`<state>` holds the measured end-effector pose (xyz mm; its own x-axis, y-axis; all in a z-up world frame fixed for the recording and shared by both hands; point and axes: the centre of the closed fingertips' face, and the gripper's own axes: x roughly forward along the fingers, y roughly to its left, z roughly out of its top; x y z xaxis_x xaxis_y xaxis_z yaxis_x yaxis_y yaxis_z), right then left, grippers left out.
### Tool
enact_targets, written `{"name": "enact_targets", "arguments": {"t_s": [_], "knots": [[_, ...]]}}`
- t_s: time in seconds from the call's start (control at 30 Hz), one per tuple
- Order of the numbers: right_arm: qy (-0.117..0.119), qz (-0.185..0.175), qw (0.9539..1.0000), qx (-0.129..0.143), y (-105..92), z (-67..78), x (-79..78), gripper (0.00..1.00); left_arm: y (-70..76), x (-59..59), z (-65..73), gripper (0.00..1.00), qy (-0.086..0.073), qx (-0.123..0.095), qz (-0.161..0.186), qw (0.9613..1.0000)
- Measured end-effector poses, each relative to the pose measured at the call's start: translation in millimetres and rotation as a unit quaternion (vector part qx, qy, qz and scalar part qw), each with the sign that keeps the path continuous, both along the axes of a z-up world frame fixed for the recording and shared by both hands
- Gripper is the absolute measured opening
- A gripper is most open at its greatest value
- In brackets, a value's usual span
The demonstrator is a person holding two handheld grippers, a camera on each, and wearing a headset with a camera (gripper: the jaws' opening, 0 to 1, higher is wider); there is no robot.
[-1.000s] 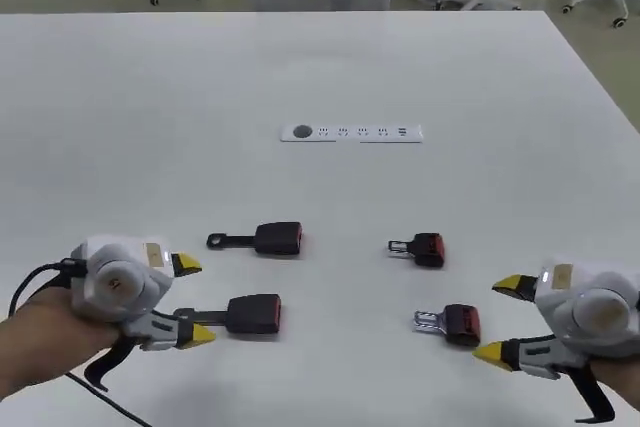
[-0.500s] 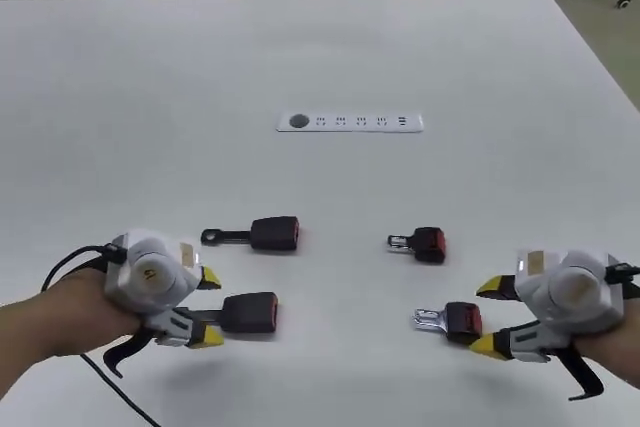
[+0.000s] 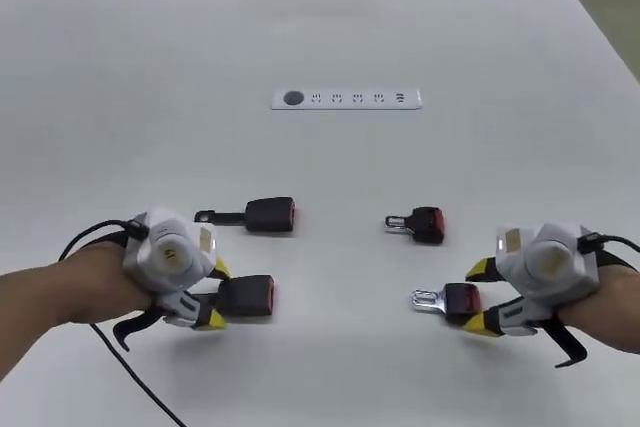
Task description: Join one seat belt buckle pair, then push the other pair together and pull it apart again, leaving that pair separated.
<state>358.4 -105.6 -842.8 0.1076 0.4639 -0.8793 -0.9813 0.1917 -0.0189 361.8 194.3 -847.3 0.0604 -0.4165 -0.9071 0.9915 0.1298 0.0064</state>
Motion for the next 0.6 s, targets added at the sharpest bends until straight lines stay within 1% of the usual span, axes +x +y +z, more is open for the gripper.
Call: {"name": "enact_targets", "arguments": {"t_s": [0.03, 0.1, 0.13, 0.23, 0.3, 0.33, 0.4, 0.47, 0.53, 0.57, 0.6], "knots": [[-0.002, 0.004, 1.0, -0.005, -0.6, -2.7, 1.3, 0.38, 0.0, 0.6, -0.3, 0.41, -0.001, 0.002, -0.003, 1.0], [0.001, 0.005, 1.0, -0.008, -1.4, -5.4, 2.2, 0.37, -1.2, 2.5, -0.4, 0.41, -0.001, 0.003, -0.002, 1.0], [0.002, 0.005, 0.9999, -0.009, -1.7, -6.4, 2.8, 0.36, -2.6, 3.5, 0.1, 0.41, -0.003, 0.003, -0.004, 1.0], [0.004, 0.01, 0.9999, -0.013, -1.7, -8.0, 3.8, 0.35, -4.0, 5.1, -1.6, 0.41, -0.004, 0.01, -0.008, 0.9999], [0.004, 0.019, 0.9996, -0.019, -2.0, -9.1, 4.0, 0.34, -4.3, 6.4, -4.5, 0.39, -0.004, 0.015, -0.012, 0.9998], [0.004, 0.02, 0.9996, -0.02, -1.8, -9.5, 4.4, 0.34, -3.9, 6.7, -5.9, 0.38, -0.004, 0.02, -0.015, 0.9997], [0.005, 0.023, 0.9995, -0.022, -1.9, -10.4, 4.6, 0.34, -3.7, 8.2, -6.5, 0.35, -0.006, 0.024, -0.018, 0.9995], [0.001, 0.032, 0.9991, -0.027, -2.5, -11.9, 5.4, 0.34, -3.5, 9.8, -8.0, 0.34, -0.005, 0.027, -0.018, 0.9995], [0.002, 0.034, 0.999, -0.028, -3.1, -12.6, 6.2, 0.33, -4.9, 7.7, -8.1, 0.33, -0.002, 0.03, -0.024, 0.9993], [0.004, 0.035, 0.999, -0.028, -3.0, -12.3, 6.2, 0.33, -5.0, 8.2, -8.3, 0.33, -0.005, 0.033, -0.025, 0.9991], [0.002, 0.042, 0.9987, -0.031, -3.2, -12.2, 6.2, 0.33, -4.5, 7.9, -9.2, 0.33, -0.005, 0.038, -0.024, 0.999]]}}
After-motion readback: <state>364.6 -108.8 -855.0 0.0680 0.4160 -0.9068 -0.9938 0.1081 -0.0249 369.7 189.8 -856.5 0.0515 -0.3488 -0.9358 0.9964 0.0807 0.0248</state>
